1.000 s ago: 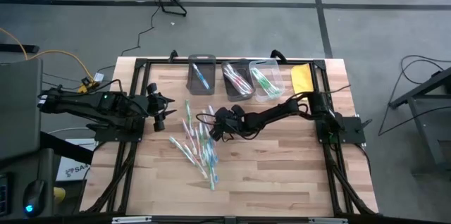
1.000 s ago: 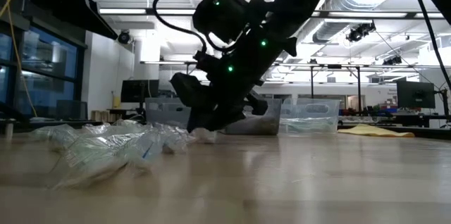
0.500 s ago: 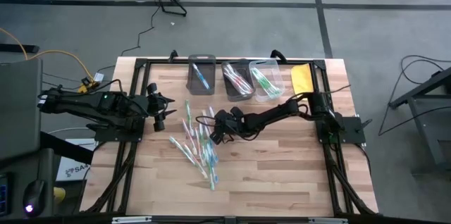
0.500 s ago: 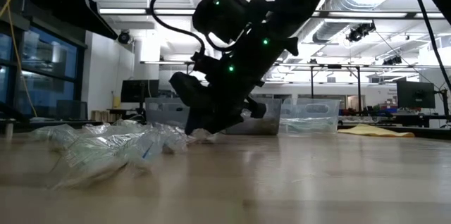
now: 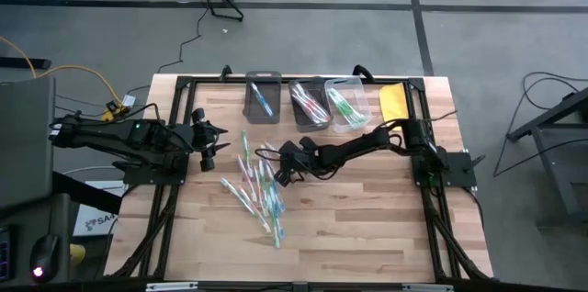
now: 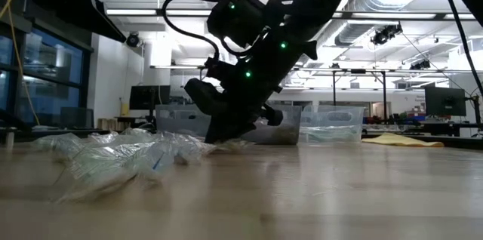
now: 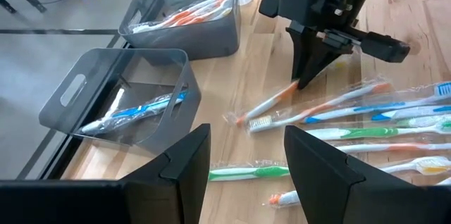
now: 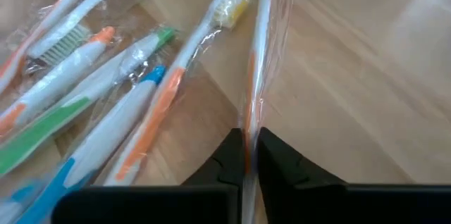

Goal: Pick & Place Toothbrushes
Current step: Put the orange toothbrush into the right black bin

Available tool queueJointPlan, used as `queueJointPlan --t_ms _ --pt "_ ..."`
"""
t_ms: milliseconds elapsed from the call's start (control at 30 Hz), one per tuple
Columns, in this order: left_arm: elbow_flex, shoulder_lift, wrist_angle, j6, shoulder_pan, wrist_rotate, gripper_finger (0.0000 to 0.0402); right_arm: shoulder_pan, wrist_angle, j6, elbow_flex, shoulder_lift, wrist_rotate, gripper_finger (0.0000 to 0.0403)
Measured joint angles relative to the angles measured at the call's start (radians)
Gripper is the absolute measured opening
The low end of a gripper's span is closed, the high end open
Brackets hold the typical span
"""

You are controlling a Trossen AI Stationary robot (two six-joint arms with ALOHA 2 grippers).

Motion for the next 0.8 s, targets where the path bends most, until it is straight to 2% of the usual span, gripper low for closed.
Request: queueJointPlan --t_ms 167,333,467,633,800 --pt "0.0 0.0 0.0 0.0 0.0 0.0 0.0175 0.0 -0.018 -0.003 -0.001 -0.018 -0.024 0.0022" --pt "0.0 0.0 0.0 0.0 0.0 0.0 0.0175 0.005 -0.108 -0.029 -0.003 -0.1 -0.027 0.0012" --pt "0.0 0.0 0.0 0.0 0.0 0.0 0.0175 0.0 -0.201 -0.051 -0.002 -0.183 0.028 0.0013" --pt "0.001 0.0 0.0 0.0 0.0 0.0 0.0175 -0.037 -0.324 -0.13 -0.002 -0.302 0.146 0.0012" --pt "0.001 0.002 0.001 0.0 0.0 0.001 0.0175 -0.138 -0.364 -0.239 -0.002 -0.372 0.146 0.0013"
